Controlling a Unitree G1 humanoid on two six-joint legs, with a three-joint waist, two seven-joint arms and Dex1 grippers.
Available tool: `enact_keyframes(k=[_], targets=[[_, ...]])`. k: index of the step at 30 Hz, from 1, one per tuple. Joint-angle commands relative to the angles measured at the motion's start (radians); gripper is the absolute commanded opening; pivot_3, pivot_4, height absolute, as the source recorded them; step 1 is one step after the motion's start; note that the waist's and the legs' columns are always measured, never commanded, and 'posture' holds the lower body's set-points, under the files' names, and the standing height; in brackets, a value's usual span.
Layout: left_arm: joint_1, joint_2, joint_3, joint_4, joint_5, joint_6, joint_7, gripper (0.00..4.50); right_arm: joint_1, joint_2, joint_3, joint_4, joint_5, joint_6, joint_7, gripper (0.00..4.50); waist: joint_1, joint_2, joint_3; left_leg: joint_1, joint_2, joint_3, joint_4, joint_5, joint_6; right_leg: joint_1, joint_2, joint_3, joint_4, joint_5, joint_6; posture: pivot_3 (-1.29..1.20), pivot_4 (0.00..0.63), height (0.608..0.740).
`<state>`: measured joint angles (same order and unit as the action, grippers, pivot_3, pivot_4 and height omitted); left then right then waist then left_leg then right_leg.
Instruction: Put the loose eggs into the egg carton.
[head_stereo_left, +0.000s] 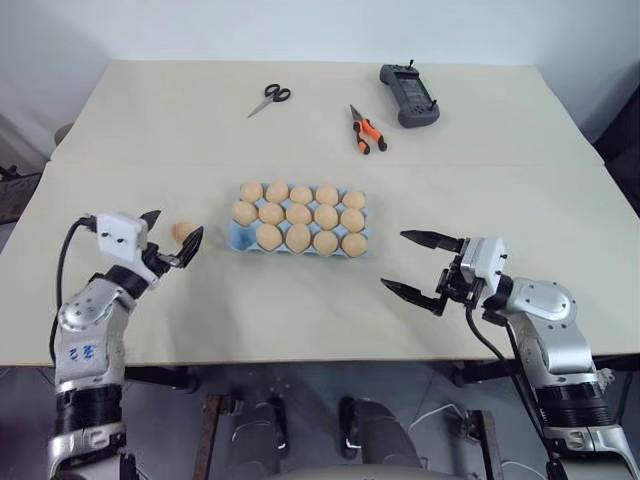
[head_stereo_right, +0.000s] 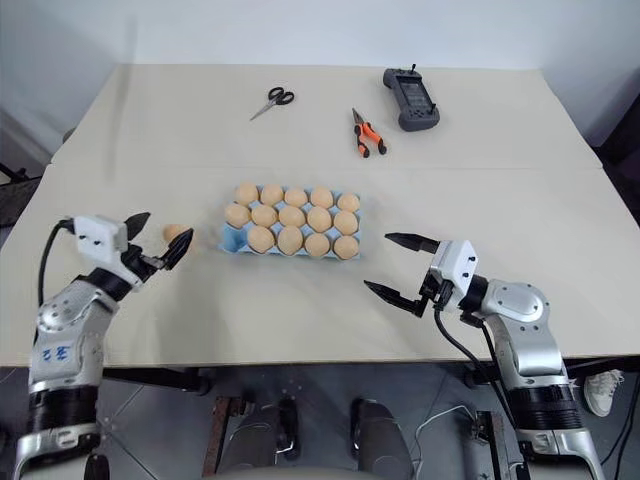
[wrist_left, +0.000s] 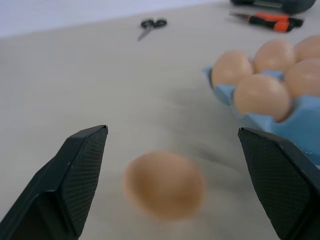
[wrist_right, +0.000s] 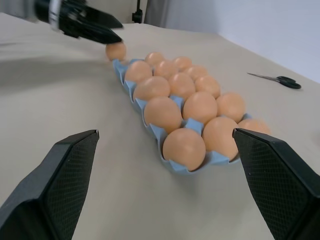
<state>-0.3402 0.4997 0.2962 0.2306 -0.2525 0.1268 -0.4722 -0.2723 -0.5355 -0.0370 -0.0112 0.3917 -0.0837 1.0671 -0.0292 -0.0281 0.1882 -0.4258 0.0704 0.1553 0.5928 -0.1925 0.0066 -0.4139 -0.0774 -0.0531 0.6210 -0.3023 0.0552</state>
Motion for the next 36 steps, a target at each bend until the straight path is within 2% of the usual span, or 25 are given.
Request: enact_keyframes(k=[1, 6, 9, 13, 14, 18, 23, 30, 32, 36], targets=[[-0.055, 0.012, -0.029, 0.086, 0.03, -0.007, -0.001, 4.45, -0.018, 0.005, -0.001, -0.059, 0.029, 0.02, -0.011, 4.5, -0.002, 0.0, 0.0, 0.0, 0.0, 0.0, 0.0, 0.0, 0.0, 0.0, 0.0, 0.0, 0.001, 0.0, 0.0, 0.0, 0.15, 0.74], [-0.063, 0.011, -0.033, 0.116, 0.034, -0.027, 0.006, 4.45, -0.014, 0.0, -0.009, -0.073, 0.03, 0.036, -0.024, 4.5, -0.001, 0.0, 0.0, 0.001, 0.0, 0.0, 0.002, 0.001, -0.001, 0.0, 0.0, 0.0, 0.002, 0.0, 0.0, 0.0, 0.15, 0.74], [-0.045, 0.009, -0.03, 0.106, 0.029, -0.024, 0.005, 3.84, -0.01, 0.002, -0.01, -0.083, 0.029, 0.043, -0.033, 4.5, 0.001, 0.0, 0.0, 0.001, 0.0, 0.0, 0.002, 0.001, -0.001, 0.0, 0.0, 0.0, 0.003, 0.0, 0.0, 0.0, 0.15, 0.74], [-0.038, 0.011, -0.021, 0.098, 0.02, -0.022, 0.006, 2.59, -0.016, 0.004, -0.006, -0.086, 0.028, 0.049, -0.042, 4.5, 0.001, 0.0, 0.0, 0.001, 0.0, 0.0, 0.002, 0.001, -0.001, 0.001, -0.001, 0.0, 0.003, 0.0, 0.0, 0.0, 0.15, 0.74], [-0.041, 0.012, -0.018, 0.091, 0.012, -0.021, 0.001, 2.5, -0.019, 0.004, -0.005, -0.084, 0.028, 0.049, -0.043, 4.5, 0.001, 0.0, 0.0, 0.001, 0.0, 0.0, 0.002, 0.001, -0.001, 0.001, -0.001, 0.0, 0.003, 0.0, 0.0, 0.0, 0.15, 0.74], [-0.071, 0.007, -0.019, 0.011, -0.055, -0.033, -0.072, 2.5, -0.026, 0.001, -0.008, -0.078, 0.028, 0.05, -0.042, 4.5, 0.001, 0.0, 0.0, 0.001, 0.0, 0.0, 0.002, 0.001, -0.001, 0.0, -0.001, 0.0, 0.003, 0.0, 0.0, 0.0, 0.15, 0.74], [-0.13, 0.006, -0.111, -0.07, -0.076, 0.019, -0.188, 2.5, -0.028, 0.003, -0.007, -0.077, 0.023, 0.05, -0.048, 4.5, 0.004, 0.0, 0.0, 0.001, 0.0, 0.0, 0.003, 0.001, -0.001, 0.001, -0.001, 0.0, 0.003, 0.0, 0.0, 0.0, 0.15, 0.74], [-0.169, 0.008, -0.19, 0.014, -0.038, 0.019, -0.272, 2.5, -0.016, 0.014, -0.003, -0.099, 0.02, 0.05, -0.072, 4.5, -0.004, 0.0, 0.0, 0.001, 0.0, 0.0, 0.003, 0.001, 0.0, 0.001, 0.0, 0.0, 0.004, 0.0, 0.0, 0.0, 0.15, 0.74], [-0.176, 0.005, -0.185, 0.029, -0.042, 0.016, -0.268, 3.22, -0.005, 0.017, -0.002, -0.114, 0.019, 0.051, -0.082, 4.5, -0.001, 0.0, 0.0, 0.001, 0.0, 0.0, 0.003, 0.002, -0.001, 0.0, 0.001, 0.0, 0.006, -0.001, -0.001, 0.0, 0.15, 0.74], [-0.173, 0.005, -0.174, 0.025, -0.041, -0.008, -0.264, 4.37, 0.012, 0.019, -0.005, -0.137, 0.021, 0.057, -0.094, 4.5, 0.0, 0.0, 0.0, 0.001, 0.0, 0.0, 0.004, 0.002, -0.001, 0.001, 0.0, 0.0, 0.006, -0.001, -0.001, 0.0, 0.15, 0.74]])
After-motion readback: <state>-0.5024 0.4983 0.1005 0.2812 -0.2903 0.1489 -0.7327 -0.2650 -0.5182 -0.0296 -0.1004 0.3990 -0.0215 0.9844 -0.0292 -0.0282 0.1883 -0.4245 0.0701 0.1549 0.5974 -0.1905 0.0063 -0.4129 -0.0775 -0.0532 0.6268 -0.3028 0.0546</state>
